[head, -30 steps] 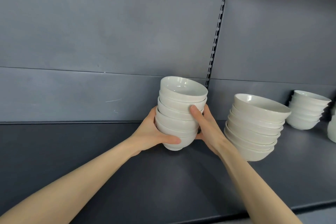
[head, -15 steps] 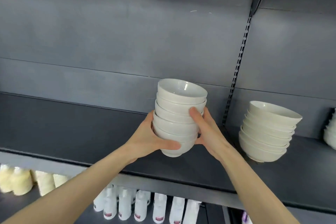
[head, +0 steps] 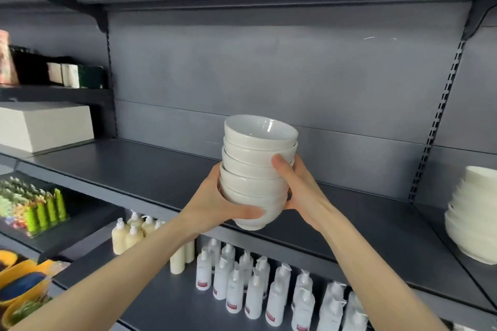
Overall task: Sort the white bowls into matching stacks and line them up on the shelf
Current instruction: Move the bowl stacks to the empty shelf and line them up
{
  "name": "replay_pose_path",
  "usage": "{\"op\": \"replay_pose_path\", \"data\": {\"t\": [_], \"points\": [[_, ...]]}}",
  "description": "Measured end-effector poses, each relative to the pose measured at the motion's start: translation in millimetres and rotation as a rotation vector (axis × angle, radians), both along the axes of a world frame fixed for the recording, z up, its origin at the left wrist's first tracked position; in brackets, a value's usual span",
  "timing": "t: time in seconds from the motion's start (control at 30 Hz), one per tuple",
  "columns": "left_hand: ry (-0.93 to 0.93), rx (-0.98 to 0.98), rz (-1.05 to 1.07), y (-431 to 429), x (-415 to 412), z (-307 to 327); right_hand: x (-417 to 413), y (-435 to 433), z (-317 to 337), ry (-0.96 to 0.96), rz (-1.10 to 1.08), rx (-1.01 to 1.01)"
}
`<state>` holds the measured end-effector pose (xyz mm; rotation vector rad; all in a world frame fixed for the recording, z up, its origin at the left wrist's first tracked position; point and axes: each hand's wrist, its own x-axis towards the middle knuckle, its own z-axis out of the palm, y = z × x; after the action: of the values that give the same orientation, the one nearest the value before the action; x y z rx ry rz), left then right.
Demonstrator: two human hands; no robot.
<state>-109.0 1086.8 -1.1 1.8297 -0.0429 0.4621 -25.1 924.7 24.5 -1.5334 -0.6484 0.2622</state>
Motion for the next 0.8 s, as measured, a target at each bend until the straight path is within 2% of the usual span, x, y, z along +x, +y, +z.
{"op": "replay_pose_path", "data": {"t": [0.47,0.8], "points": [[-0.003,0.041,0.011,194,-39,-3,-36,193,-6,0.018,0.009,0.013],[-0.016,0.017,0.031,299,14,-1,25,304,-1,0.007,0.033,0.002]]}}
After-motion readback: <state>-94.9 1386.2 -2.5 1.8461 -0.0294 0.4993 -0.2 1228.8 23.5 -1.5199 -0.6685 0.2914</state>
